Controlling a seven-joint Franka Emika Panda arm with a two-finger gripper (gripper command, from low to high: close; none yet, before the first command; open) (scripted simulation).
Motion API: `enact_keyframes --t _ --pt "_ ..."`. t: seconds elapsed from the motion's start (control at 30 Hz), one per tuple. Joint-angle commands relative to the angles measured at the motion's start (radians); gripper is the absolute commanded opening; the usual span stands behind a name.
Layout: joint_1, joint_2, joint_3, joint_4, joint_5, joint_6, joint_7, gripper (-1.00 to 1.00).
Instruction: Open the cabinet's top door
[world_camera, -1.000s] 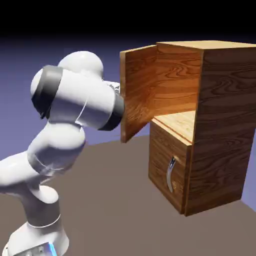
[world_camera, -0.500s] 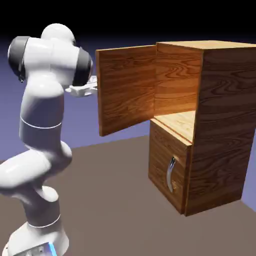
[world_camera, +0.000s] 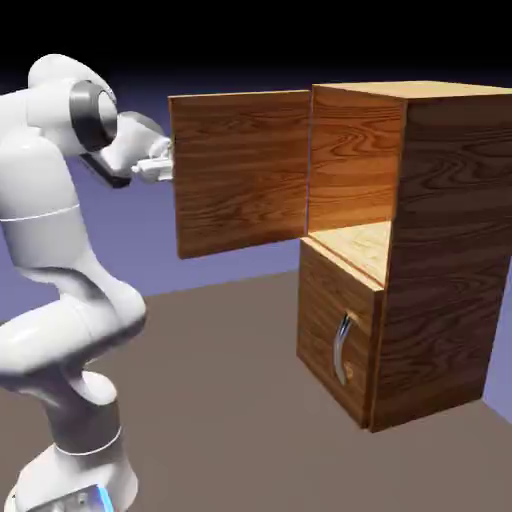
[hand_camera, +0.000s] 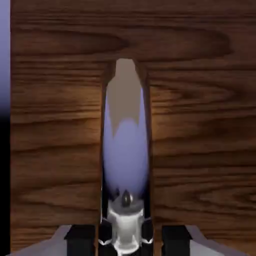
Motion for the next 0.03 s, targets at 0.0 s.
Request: enact_keyframes --t 0.0 --pt "0.0 0.0 0.0 0.0 0.0 0.0 0.0 1.0"
